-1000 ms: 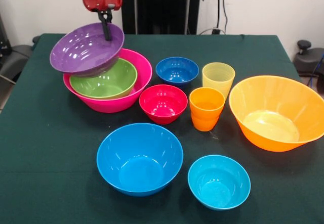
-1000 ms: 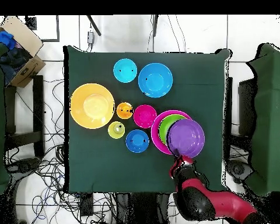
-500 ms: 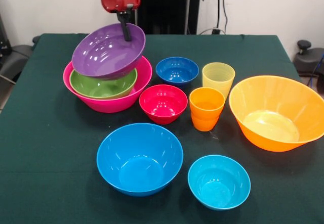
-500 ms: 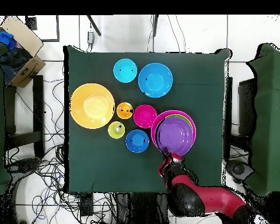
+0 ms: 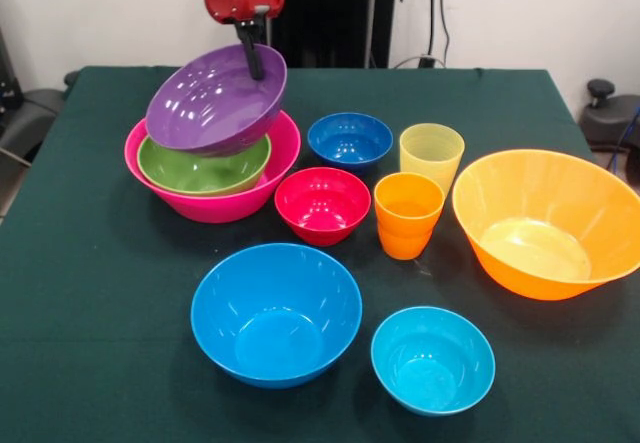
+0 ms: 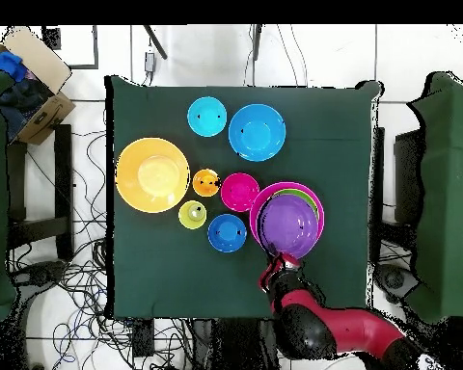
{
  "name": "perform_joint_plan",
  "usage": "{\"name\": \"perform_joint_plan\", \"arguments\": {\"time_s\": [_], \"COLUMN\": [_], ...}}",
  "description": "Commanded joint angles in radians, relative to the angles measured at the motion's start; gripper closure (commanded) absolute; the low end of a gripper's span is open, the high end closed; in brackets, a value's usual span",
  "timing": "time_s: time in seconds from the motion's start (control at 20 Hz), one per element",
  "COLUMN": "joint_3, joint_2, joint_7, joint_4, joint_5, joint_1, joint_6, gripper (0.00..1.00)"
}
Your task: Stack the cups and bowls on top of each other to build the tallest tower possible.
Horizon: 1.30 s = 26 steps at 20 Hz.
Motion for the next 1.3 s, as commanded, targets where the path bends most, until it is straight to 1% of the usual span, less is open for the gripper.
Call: {"name": "perform_joint_plan", "arguments": {"time_s": [0.05, 0.15, 0.35, 0.5, 0.75, 1.0, 1.2, 1.3], "joint_3": [0.06, 0.049, 0.081, 0.098, 0.084, 0.092, 0.121, 0.148], "joint_2": [0.091, 0.116, 0.129, 0.123, 0.13, 0.128, 0.163, 0.186], "joint_7": [0.172, 0.17, 0.17, 0.173, 0.18, 0.166, 0.141, 0.129], "joint_4": [-0.13, -0.154, -0.162, -0.161, -0.174, -0.18, -0.212, -0.229], "joint_5": [-0.115, -0.138, -0.173, -0.178, -0.181, -0.188, -0.221, -0.24], "joint_1": [-0.014, -0.01, -0.042, -0.052, -0.037, -0.042, -0.077, -0.105], "joint_6": [0.016, 0.005, 0.036, 0.057, 0.048, 0.073, 0.109, 0.137], "gripper": [1.0, 1.0, 1.0, 1.0, 1.0, 1.0, 1.0, 1.0]}}
